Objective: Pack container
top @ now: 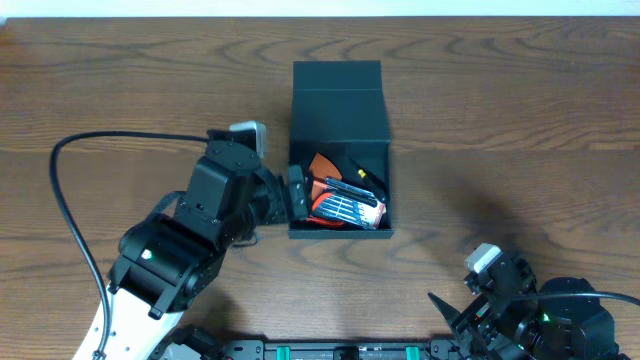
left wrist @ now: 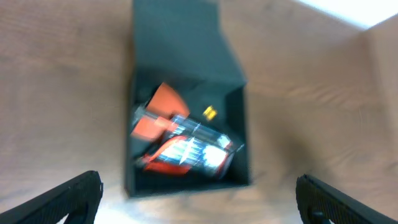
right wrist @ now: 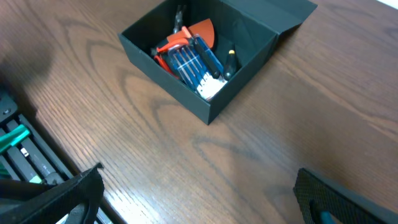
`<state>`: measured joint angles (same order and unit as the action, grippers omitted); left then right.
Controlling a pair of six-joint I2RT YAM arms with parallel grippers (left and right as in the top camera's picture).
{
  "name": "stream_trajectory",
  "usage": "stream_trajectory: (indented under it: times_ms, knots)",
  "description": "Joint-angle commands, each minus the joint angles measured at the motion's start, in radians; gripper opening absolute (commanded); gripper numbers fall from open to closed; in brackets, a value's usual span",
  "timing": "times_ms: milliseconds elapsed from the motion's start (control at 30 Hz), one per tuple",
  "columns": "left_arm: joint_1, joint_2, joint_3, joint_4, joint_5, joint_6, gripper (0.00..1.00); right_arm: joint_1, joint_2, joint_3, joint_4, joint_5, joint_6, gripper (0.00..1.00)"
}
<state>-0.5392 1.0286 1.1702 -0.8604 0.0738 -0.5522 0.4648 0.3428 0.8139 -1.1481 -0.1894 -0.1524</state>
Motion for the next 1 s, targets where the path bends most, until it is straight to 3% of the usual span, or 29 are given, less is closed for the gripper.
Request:
stream_trajectory:
  times_ms: [0, 133, 267, 333, 500, 667, 800, 967]
  knots:
    - [0.002, 0.013, -0.006, -0.066, -0.012, 0.073, 0.98, -0.007, -0.004, -0.003, 0.011, 0.0, 0.017, 0.99]
    - [0.002, 0.029, -0.006, -0.128, -0.011, 0.073, 0.99, -0.007, -0.004, -0.003, 0.094, -0.014, 0.026, 0.99]
    - [0.002, 0.031, -0.006, -0.135, -0.011, 0.073, 0.99, -0.007, -0.004, -0.003, 0.261, -0.166, 0.117, 0.99]
    - [0.002, 0.031, -0.006, -0.13, -0.011, 0.073, 0.99, -0.007, -0.004, -0.003, 0.255, -0.208, 0.13, 0.99]
    - [0.002, 0.031, -0.006, -0.123, -0.003, 0.039, 0.99, -0.007, -0.003, -0.004, 0.38, -0.088, 0.114, 0.99]
    - [0.002, 0.032, -0.006, -0.121, -0.004, -0.029, 0.98, -0.007, 0.011, 0.003, 0.5, -0.016, 0.259, 0.99]
    - [0.005, 0.031, -0.005, -0.082, -0.003, -0.031, 0.99, -0.008, 0.114, 0.029, 0.504, 0.132, 0.388, 0.99]
    - [0.087, 0.032, 0.02, -0.069, 0.054, -0.06, 0.99, -0.056, 0.38, 0.206, 0.438, 0.137, 0.393, 0.99]
